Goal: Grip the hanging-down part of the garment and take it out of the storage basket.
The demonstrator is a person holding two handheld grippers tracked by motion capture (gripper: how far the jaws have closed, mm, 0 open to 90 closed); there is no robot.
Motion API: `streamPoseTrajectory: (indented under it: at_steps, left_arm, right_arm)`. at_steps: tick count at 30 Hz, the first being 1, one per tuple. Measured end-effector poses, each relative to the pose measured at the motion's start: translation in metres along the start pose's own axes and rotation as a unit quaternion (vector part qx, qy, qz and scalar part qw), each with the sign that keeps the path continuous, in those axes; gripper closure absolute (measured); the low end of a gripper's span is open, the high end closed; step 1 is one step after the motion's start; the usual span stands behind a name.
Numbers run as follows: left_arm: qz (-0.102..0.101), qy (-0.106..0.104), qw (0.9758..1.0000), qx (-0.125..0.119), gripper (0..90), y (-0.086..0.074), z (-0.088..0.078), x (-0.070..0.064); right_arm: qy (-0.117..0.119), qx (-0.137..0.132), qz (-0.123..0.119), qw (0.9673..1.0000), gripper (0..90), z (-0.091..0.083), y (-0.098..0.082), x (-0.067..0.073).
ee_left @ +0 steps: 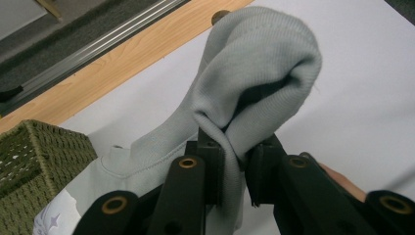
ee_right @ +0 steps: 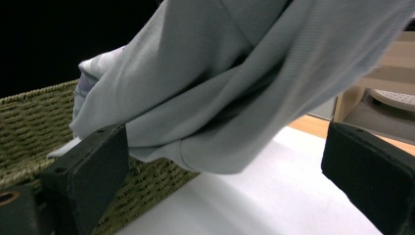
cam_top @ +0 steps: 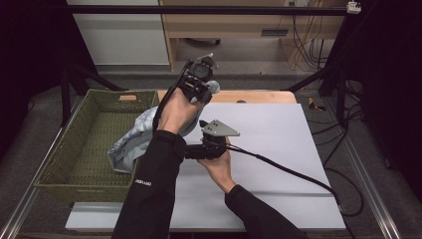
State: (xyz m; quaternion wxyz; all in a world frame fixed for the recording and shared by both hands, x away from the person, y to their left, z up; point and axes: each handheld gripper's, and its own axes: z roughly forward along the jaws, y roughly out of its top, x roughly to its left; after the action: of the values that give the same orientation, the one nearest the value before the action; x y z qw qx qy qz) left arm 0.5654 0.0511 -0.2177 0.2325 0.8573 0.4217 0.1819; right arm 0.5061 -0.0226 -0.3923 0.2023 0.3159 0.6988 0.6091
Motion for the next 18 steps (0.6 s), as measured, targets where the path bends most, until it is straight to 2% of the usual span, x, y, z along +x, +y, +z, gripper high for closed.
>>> streamPoseTrajectory:
  at_steps: [6, 8, 9, 10, 11, 14, 15, 17, 18]
  left_arm:
    - [-0.004, 0.001, 1.0000, -0.003, 77.8, 0.000, -0.001, 0.000]
    - [-0.003, 0.001, 1.0000, -0.004, 77.8, 0.000, -0.002, 0.000]
    - [-0.002, 0.002, 1.0000, -0.004, 77.7, 0.000, -0.002, 0.000]
    - [-0.003, 0.001, 1.0000, -0.003, 77.7, 0.000, -0.002, 0.001]
    - [-0.002, 0.003, 1.0000, -0.004, 77.7, 0.000, -0.003, 0.001]
    - [-0.001, 0.004, 1.0000, -0.003, 77.8, -0.001, -0.003, 0.000]
    - [-0.001, 0.005, 1.0000, -0.004, 77.8, -0.001, -0.003, 0.000]
    - [-0.003, 0.003, 1.0000, 0.000, 77.8, -0.001, -0.003, -0.001]
    - [-0.003, 0.003, 1.0000, 0.000, 77.8, -0.001, -0.003, -0.001]
  right_arm:
    - [0.006, -0.008, -0.004, 0.9999, 8.6, 0.012, -0.002, 0.002]
    - [0.010, -0.004, 0.005, 0.9999, 12.6, 0.016, -0.002, 0.003]
    - [0.015, -0.003, 0.000, 0.9999, 14.8, 0.018, -0.003, 0.003]
    - [0.018, -0.003, -0.001, 0.9998, 22.7, 0.020, -0.004, 0.003]
    - [0.018, -0.003, -0.001, 0.9998, 22.7, 0.020, -0.004, 0.003]
    - [0.030, -0.005, -0.010, 0.9995, 40.7, 0.023, -0.005, 0.002]
    - [0.030, -0.004, -0.009, 0.9995, 44.3, 0.023, -0.005, 0.002]
    - [0.033, -0.005, -0.013, 0.9993, 58.4, 0.022, -0.004, 0.002]
    - [0.033, -0.005, -0.013, 0.9993, 58.4, 0.022, -0.004, 0.002]
